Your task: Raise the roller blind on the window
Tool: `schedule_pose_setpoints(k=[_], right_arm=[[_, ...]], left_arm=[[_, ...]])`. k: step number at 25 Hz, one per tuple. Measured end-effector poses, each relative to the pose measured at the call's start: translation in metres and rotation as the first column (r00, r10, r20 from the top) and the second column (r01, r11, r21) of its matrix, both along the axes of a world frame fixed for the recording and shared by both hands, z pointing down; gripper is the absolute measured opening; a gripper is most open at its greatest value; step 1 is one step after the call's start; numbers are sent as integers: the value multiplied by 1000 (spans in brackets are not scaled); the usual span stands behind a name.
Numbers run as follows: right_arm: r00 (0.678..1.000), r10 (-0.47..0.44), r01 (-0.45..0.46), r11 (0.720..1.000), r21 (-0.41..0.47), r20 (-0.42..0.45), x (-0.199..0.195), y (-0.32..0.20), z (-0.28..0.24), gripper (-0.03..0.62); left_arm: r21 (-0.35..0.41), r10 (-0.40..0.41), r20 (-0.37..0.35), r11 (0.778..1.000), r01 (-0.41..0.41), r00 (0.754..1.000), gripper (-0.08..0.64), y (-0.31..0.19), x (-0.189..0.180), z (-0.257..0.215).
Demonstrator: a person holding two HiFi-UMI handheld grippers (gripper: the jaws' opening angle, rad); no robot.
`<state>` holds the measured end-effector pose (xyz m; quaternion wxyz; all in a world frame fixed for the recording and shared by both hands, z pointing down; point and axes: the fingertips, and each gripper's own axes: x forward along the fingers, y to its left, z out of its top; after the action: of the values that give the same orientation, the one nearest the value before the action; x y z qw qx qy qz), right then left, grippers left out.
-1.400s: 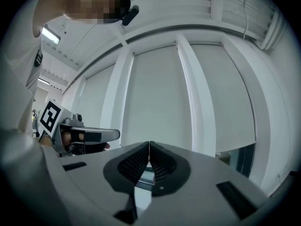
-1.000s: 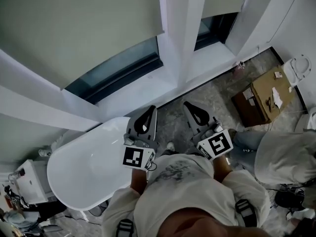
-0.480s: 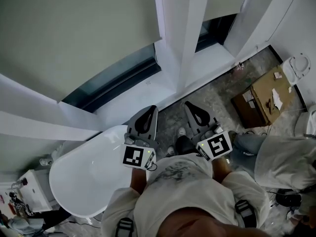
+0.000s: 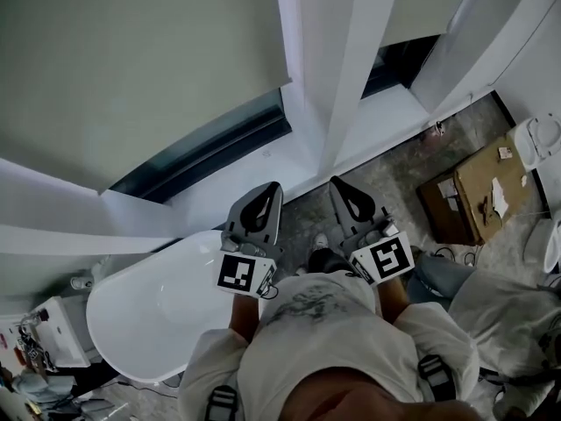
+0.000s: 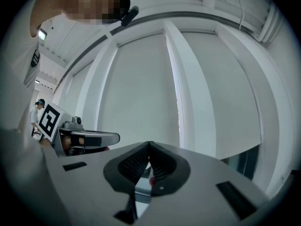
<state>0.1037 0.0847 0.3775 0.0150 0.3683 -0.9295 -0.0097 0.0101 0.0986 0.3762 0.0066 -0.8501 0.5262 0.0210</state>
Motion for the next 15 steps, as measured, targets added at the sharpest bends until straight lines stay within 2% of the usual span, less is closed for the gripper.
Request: schedule_pose_setpoints(k=[9, 15], right_arm=[[998, -70, 70, 997, 7, -1, -2, -59, -3, 60], [997, -79, 79, 997, 5, -6, -4, -83, -5, 61]], left_arm=[[4, -58, 3, 998, 58, 998, 6, -54, 3, -2], [-8, -60, 11, 998, 61, 998, 6, -82, 3, -4]])
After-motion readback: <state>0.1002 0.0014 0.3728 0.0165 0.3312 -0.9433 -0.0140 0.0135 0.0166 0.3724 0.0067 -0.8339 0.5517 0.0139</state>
